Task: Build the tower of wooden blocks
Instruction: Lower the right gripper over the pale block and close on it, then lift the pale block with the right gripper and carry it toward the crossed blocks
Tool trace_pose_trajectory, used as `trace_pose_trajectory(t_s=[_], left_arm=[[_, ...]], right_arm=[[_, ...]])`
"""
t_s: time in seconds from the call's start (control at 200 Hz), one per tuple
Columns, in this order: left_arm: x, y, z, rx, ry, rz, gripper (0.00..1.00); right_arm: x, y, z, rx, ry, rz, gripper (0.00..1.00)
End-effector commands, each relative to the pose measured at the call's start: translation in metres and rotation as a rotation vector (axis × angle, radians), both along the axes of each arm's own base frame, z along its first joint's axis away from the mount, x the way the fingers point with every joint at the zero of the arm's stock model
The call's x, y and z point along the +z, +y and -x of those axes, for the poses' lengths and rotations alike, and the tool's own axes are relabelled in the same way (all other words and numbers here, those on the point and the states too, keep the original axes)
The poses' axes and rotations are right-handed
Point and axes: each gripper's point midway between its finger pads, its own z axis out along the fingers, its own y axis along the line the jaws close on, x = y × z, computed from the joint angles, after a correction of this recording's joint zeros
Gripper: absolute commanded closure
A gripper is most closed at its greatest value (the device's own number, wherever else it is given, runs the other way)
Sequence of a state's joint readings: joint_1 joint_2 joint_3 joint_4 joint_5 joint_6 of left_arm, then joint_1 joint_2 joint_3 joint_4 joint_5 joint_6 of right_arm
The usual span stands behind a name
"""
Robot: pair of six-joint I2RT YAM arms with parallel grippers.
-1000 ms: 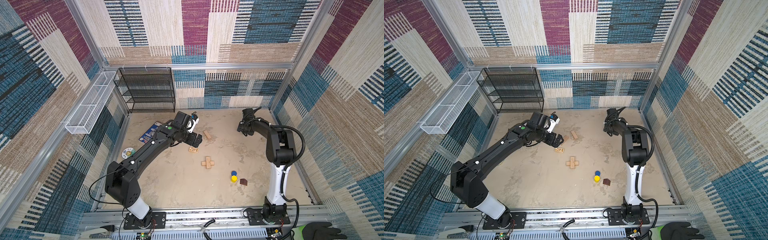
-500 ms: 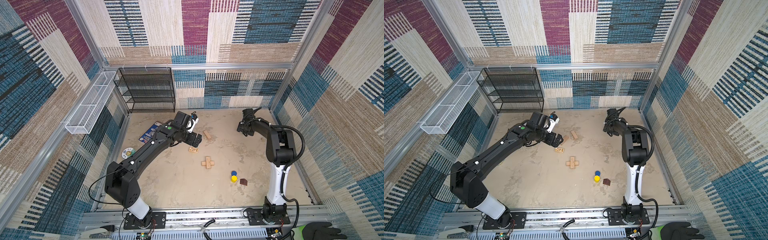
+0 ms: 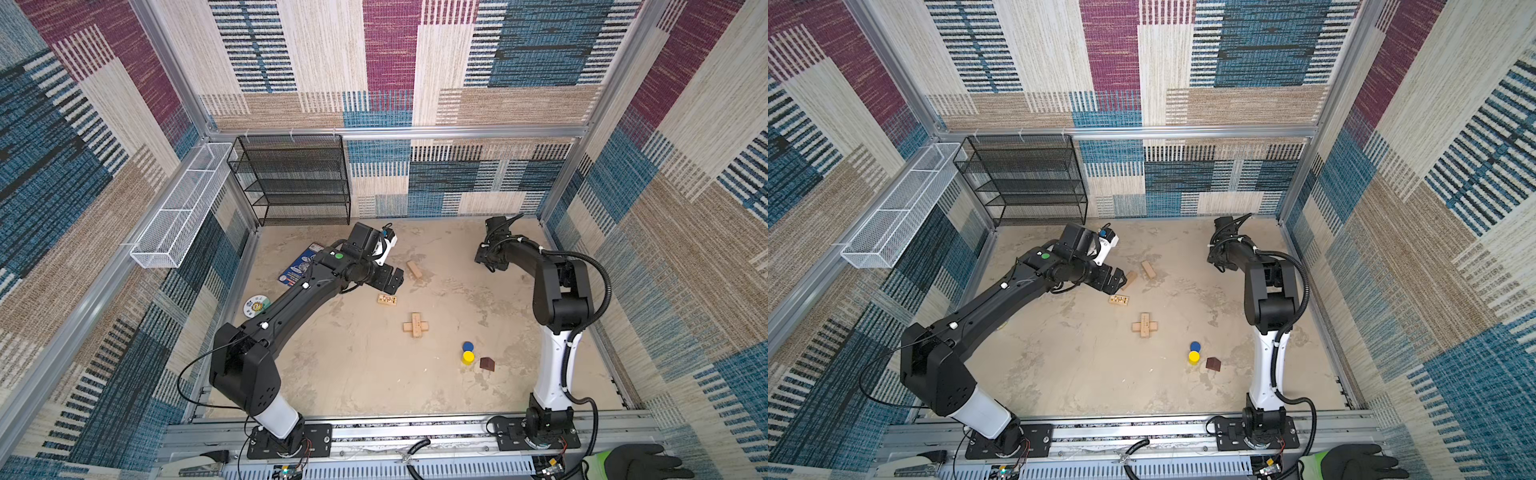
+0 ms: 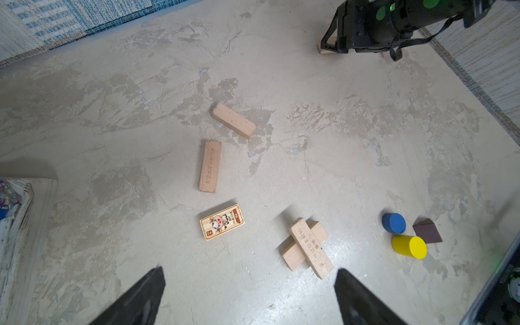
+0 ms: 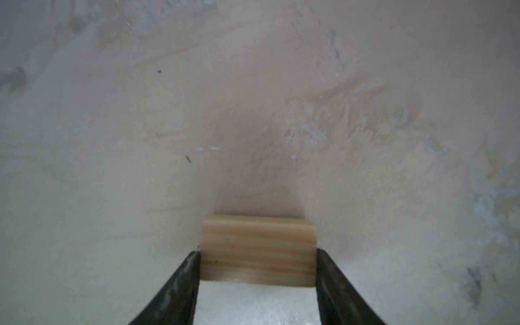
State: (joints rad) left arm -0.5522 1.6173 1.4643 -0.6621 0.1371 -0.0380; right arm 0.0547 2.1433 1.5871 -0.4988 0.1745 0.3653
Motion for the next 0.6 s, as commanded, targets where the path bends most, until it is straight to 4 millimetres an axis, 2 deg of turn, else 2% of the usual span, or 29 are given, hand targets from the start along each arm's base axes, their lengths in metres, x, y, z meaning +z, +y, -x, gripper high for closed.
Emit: trace_pose_trajectory(t_s=[0.0,0.06,0.326,0.546,0.596], left_arm=[[0.007,0.0,0.0,0.008,-0.003,0.016,0.01],[0.008,0.0,0.0,0.009,-0.007,0.017,0.01],[0.014,0.0,0.003,0.01,-0.011,0.035,0.01],[0.017,0.002,0.004,0.015,-0.019,0.035,0.01],[0.016,0.001,0.004,0.015,-0.015,0.038,0.01]], right_arm=[[0.006,0.003,0.002,0.009,-0.014,-0.018,0.49],[0.007,0.006,0.004,0.018,-0.017,-0.035,0.53],[0.003,0.017,0.026,0.024,-0.01,-0.114,0.57],[0.01,0.021,0.049,0.018,-0.024,-0.147,0.58],[0.013,0.023,0.053,0.027,-0.028,-0.155,0.62]])
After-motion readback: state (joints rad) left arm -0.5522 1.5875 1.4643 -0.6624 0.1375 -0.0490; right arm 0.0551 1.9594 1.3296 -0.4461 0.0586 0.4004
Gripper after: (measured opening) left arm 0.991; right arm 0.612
